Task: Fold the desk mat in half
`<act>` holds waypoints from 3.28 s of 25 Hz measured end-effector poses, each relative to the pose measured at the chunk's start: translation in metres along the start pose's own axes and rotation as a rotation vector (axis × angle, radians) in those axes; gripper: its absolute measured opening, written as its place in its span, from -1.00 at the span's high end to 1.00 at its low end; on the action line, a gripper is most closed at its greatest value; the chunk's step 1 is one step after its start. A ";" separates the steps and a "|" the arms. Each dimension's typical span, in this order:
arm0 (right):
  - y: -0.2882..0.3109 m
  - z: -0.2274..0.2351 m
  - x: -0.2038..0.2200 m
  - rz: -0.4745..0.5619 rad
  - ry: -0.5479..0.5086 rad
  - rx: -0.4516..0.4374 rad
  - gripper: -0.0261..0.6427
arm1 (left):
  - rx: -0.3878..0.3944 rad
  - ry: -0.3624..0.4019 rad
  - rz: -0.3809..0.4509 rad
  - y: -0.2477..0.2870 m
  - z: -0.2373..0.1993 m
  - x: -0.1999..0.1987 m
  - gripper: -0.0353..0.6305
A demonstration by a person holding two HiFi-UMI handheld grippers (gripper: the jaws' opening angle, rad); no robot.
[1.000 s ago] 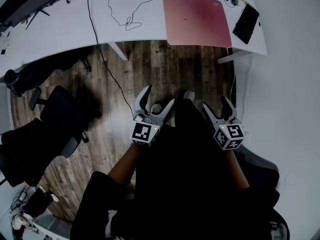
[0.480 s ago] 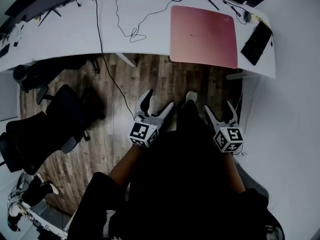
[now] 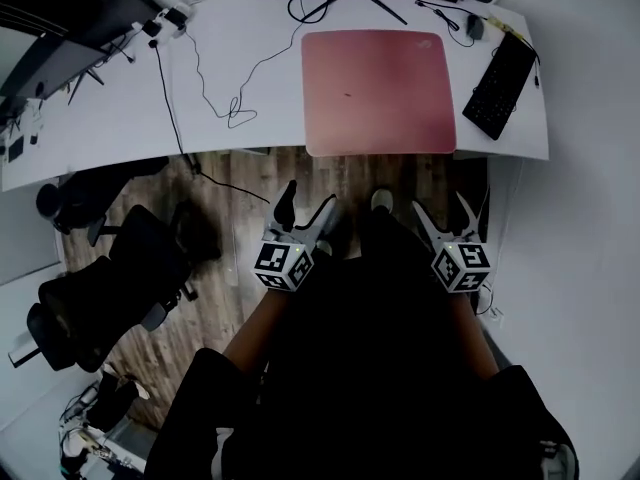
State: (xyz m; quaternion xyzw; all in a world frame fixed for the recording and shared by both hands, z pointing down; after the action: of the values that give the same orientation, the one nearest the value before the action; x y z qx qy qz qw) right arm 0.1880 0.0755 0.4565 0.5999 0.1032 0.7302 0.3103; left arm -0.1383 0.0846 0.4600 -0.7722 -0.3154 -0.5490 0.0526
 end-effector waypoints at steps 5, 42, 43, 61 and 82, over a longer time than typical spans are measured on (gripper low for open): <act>0.019 0.037 -0.011 -0.026 0.012 -0.019 -0.22 | -0.045 -0.042 0.002 0.035 0.002 -0.007 -0.18; 0.181 0.184 0.060 -0.301 0.619 0.116 -0.22 | -0.389 -0.569 -0.015 0.114 -0.119 0.111 -0.18; 0.184 0.183 0.062 -0.303 0.634 0.124 -0.22 | -0.385 -0.573 -0.022 0.116 -0.123 0.114 -0.18; 0.216 0.185 0.073 -0.341 0.745 0.179 -0.10 | -0.252 -0.771 -0.121 0.153 -0.158 0.136 -0.18; 0.190 0.182 0.056 -0.295 0.766 0.172 0.87 | -0.148 -0.852 -0.105 0.133 -0.156 0.108 0.80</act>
State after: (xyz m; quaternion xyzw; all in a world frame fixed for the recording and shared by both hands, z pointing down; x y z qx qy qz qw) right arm 0.2920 -0.0822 0.6485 0.2873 0.3565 0.8370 0.2998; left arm -0.1718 -0.0412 0.6516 -0.9145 -0.3073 -0.2043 -0.1658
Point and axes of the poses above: the fingertips, and each gripper's own axes: y forward along the fingers, z to its right, x out of its underside, the point moved 10 cm from there along -y, backward along the fingers, and after that the axes turned 6 degrees about x, right-handed, at the moved point
